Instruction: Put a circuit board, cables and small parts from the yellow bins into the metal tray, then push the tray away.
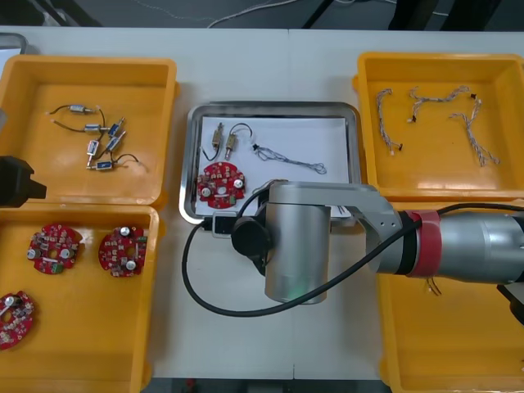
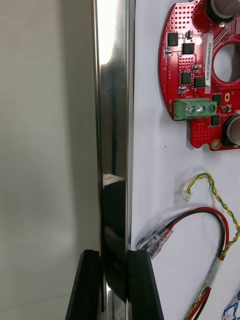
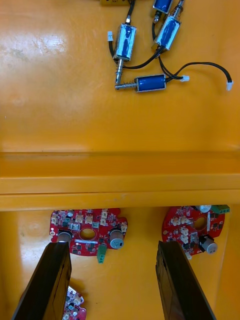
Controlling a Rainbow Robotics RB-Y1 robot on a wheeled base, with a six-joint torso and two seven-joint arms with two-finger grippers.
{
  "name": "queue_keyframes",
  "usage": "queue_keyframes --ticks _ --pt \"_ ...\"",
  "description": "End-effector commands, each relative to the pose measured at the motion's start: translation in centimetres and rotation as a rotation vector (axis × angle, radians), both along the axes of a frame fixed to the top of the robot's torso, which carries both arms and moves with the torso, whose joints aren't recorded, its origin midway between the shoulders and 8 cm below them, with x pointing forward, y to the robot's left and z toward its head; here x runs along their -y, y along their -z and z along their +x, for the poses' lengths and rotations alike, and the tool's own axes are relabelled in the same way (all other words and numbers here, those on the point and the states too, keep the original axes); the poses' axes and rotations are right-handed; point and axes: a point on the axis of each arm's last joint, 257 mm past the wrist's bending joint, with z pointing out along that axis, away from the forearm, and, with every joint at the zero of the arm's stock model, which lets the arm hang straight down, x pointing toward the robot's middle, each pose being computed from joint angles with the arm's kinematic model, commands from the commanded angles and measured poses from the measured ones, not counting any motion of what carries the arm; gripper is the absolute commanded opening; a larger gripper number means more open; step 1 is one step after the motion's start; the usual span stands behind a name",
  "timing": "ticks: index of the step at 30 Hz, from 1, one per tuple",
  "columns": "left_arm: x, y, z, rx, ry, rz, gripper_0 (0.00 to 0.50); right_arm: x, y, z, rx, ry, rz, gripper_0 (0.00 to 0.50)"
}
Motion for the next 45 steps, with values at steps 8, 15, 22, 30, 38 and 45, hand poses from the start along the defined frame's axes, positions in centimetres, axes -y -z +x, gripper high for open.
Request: queue_keyframes --ticks 8,15,22,30,38,45 --pt "-1.3 -1.3 -0.2 0.026 0.014 0.063 0.500 -2.3 -3.8 3.5 0.122 -0.095 -0.067 0.000" --pt "-1.3 -1.3 -0.2 0.026 0.014 0.063 0.500 -2.5 -5.2 4.7 0.159 -0.106 -0.084 0.000" --pt "-1.3 -1.3 -0.2 0.026 0.014 0.063 0.500 -2.9 -6.7 6.3 0.195 -0.105 -0.089 0.000" --pt "-1.3 -1.3 -0.2 0.026 0.014 0.063 0.500 -3.3 -8.0 8.5 0.229 -0.096 -0.081 0.000" --pt "-1.3 -1.3 -0.2 0.026 0.014 0.063 0.500 -4.2 -9.4 10.1 0.263 -0.103 -0.065 0.000" --pt "-1.3 -1.3 -0.2 0.026 0.014 0.063 0.500 -5.0 -10.6 12.5 0.299 -0.121 -0.018 0.000"
